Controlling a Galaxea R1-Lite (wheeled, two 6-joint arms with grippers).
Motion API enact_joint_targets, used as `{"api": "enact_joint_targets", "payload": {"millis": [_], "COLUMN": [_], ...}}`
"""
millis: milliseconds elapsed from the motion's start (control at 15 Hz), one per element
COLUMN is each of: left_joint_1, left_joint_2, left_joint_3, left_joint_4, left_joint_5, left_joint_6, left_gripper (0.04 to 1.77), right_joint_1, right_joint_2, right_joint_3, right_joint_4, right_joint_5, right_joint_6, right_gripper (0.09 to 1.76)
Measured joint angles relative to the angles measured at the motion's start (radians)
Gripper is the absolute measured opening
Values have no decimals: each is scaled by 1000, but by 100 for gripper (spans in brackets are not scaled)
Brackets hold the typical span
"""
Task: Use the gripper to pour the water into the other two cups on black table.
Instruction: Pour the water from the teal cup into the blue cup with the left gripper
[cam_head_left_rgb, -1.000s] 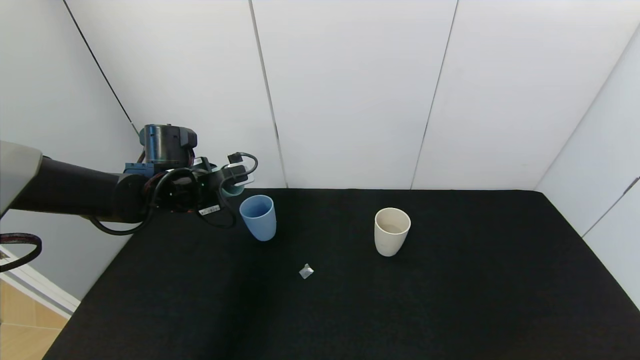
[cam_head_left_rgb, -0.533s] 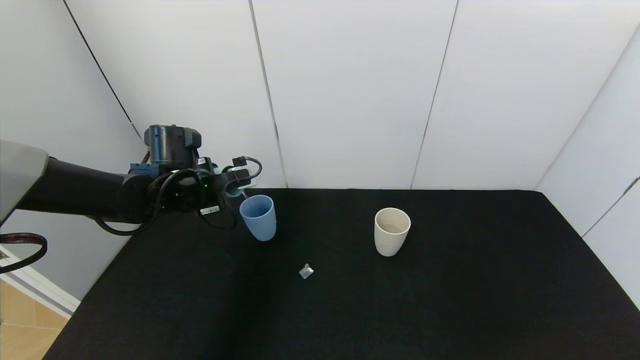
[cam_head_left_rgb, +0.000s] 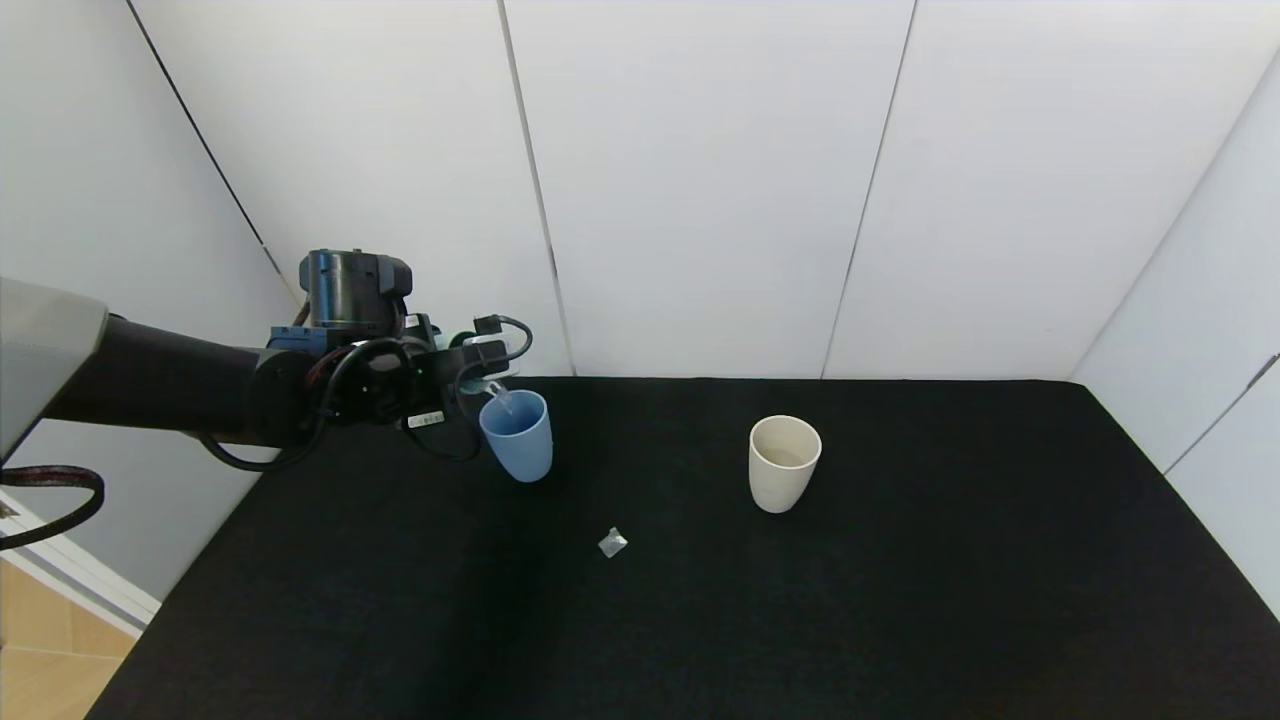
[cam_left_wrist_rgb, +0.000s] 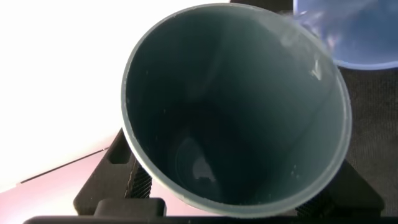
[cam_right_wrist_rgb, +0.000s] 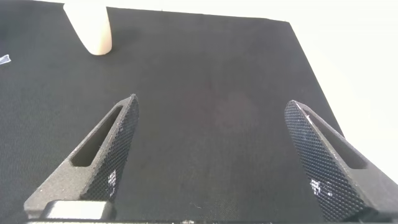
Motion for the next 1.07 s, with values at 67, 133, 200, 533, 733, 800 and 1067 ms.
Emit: {"api": "enact_joint_targets", "payload": {"millis": [67,133,200,533,733,800,1067], "left_joint_1": [0,-1,-1,0,4,4,11], "left_joint_2": [0,0,0,-4,-13,-16,-34], "left_joint_3": [0,1,2,13,16,16,8], "left_joint_4": [0,0,0,0,5,7,14], "left_joint_5": [0,0,0,-8,-21,-27,-63], "left_joint_6": [0,-1,-1,-17,-98,-120,-281], "left_gripper": [119,119,119,119,119,119,119], "right_joint_1": [0,0,0,0,0,-1,-1], "right_joint_2": [0,0,0,0,0,0,0], "right_joint_3": [0,0,0,0,0,0,0], "right_joint_4": [0,0,0,0,0,0,0], "right_joint_5": [0,0,0,0,0,0,0], "right_joint_6": [0,0,0,0,0,0,0], "right_gripper": [171,171,171,171,171,171,171]}}
